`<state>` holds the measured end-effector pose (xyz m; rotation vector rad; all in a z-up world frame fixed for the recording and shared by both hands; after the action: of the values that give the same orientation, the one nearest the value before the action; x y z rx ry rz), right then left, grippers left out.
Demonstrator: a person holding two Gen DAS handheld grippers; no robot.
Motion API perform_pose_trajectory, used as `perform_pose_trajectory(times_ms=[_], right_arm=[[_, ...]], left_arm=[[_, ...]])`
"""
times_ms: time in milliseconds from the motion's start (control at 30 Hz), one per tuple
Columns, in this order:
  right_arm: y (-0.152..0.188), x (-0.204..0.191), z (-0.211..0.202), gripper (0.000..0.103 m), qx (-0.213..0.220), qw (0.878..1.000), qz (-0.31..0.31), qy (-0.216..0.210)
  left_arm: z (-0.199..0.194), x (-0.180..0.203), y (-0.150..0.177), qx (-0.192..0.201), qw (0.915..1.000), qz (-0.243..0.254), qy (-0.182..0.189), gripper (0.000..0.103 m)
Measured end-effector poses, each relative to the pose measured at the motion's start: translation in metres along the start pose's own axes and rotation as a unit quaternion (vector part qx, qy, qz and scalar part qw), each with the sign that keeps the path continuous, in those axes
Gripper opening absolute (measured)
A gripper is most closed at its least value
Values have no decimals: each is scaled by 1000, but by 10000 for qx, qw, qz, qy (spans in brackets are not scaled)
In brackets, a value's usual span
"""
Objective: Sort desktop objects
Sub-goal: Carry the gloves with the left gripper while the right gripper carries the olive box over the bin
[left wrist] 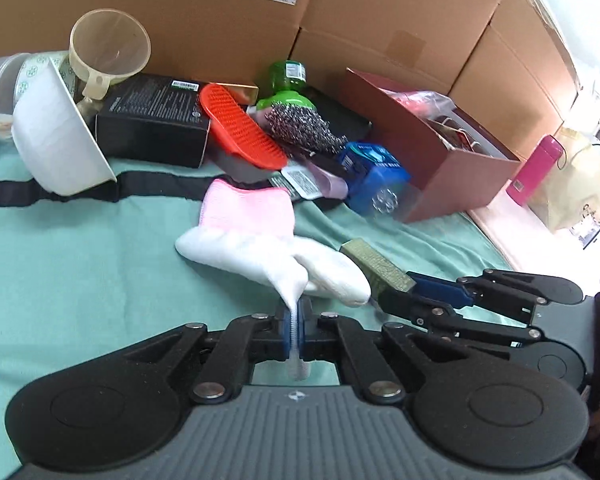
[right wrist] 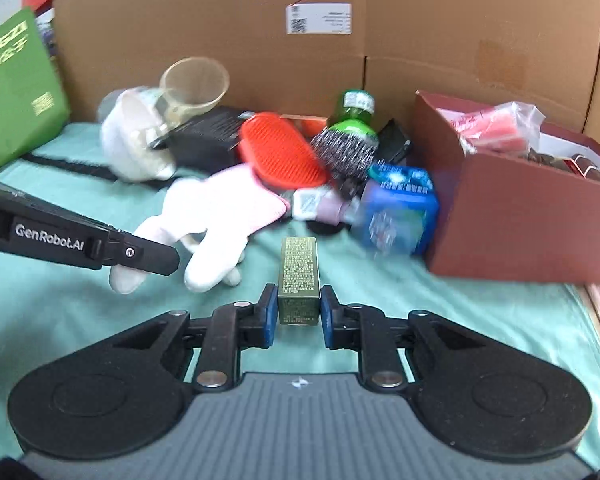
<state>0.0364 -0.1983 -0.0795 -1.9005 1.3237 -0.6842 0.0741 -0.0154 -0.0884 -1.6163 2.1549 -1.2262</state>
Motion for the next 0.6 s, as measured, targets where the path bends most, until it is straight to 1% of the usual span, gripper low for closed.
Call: perform_pose_trajectory(times_ms=[33,67,100,167,200,233,300,333,367,433,533,567,600], right_arm=[[2,-1,-2,21,11,10000,-8,-2],[3,-2,-3,22,35,10000,-20,13],[3,-2,-2,22,46,10000,-44,17],[2,-2,-1,23,75,10000,-15,52],[1,-2,0,23,91,9999,-19,52],[0,-2,0,24,102,9999,-29,44],[0,-2,2,31,110,9999,-22,37],[1,-3,4,38,108,9999,-20,51],[1,-3,5,41,106,9999,-22,81],[1,-3,7,41,88,9999,-60,104],[1,-2,11,41,58,9999,-37,113],[1,-2,13,41,49,9999,-23,122],[1,-1,14,41,44,9999,-10,128]], left_arm=[[-1,1,1,43,10000,32,-52,5],[-1,2,1,64,9999,75,-105,17],[1,2,-1,80,9998,83,-172,37],[2,1,-5,203,9993,-13,-326,56],[2,0,-7,266,9989,-48,-371,58],[4,-1,-10,304,9988,-78,-382,58],[9,-2,-15,326,9988,-113,-353,62],[14,-3,-18,308,9988,-130,-363,63],[20,-4,-19,264,9987,-144,-403,64],[30,-7,-21,196,9984,-219,-493,63],[35,-9,-22,213,9978,-321,-548,55],[35,-9,-23,204,9977,-315,-561,43],[36,-9,-23,179,9978,-325,-554,35]])
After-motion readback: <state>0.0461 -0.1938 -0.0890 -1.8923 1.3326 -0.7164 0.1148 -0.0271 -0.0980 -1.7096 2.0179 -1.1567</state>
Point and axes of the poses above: each gripper's, at about its wrist camera, not at the fingertips, and z roughly the way its jaws point, x to its right, y to its underside, the point moved 1 cm from there along z, roughly the way its jaws point
